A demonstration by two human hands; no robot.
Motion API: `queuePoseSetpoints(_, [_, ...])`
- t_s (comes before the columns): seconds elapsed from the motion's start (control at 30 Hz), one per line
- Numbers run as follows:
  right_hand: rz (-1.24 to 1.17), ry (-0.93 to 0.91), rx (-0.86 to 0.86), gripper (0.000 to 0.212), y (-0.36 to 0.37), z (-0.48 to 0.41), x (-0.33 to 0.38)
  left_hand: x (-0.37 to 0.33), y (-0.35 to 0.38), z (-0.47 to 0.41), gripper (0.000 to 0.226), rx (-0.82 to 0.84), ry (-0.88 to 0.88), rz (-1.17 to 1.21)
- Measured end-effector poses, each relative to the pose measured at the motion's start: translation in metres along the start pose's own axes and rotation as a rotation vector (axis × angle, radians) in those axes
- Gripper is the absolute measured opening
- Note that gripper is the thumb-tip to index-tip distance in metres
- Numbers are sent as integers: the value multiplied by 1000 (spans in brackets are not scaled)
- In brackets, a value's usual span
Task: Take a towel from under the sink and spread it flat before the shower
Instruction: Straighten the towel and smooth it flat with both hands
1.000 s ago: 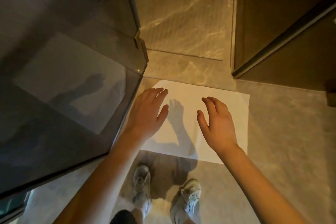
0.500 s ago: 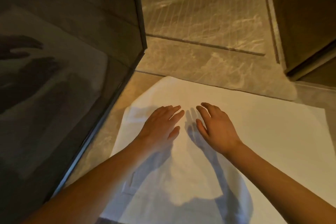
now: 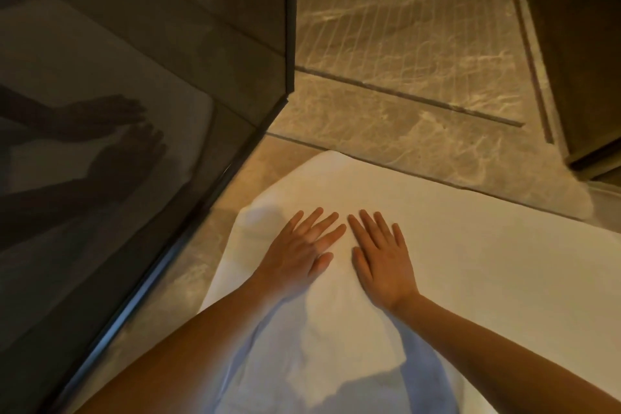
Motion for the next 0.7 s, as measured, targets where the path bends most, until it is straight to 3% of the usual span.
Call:
queuePoseSetpoints(0.2, [5,-6,-29,54,6,-2,-5,12,-10,-7,50,-71,10,10])
queuePoseSetpoints(0.33, [3,-7,-27,56,5,-1,-4,55,-43,-12,45,-219,-221,4])
queuePoseSetpoints(0.5, [-2,-5,-26,56,4,0,-3,78,-50,-17,53,-144,-403,19])
queuePoseSetpoints(0.6, [3,-3,-22,56,5,-1,-4,71,-58,-18,50,-217,-361,73])
queuePoseSetpoints(0.7, [-12,-1,-23,56,4,-1,-3,51,-68,-13,46,-317,-208,46])
Point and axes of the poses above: each hand's wrist, its own z-axis away from the middle knuckle, its own y-axis out of the palm, x = y × z, the point moved 6 cm from there along -z, towards the middle knuckle, and after that the axes turned 4 degrees about -z, right-handed, at the moved point
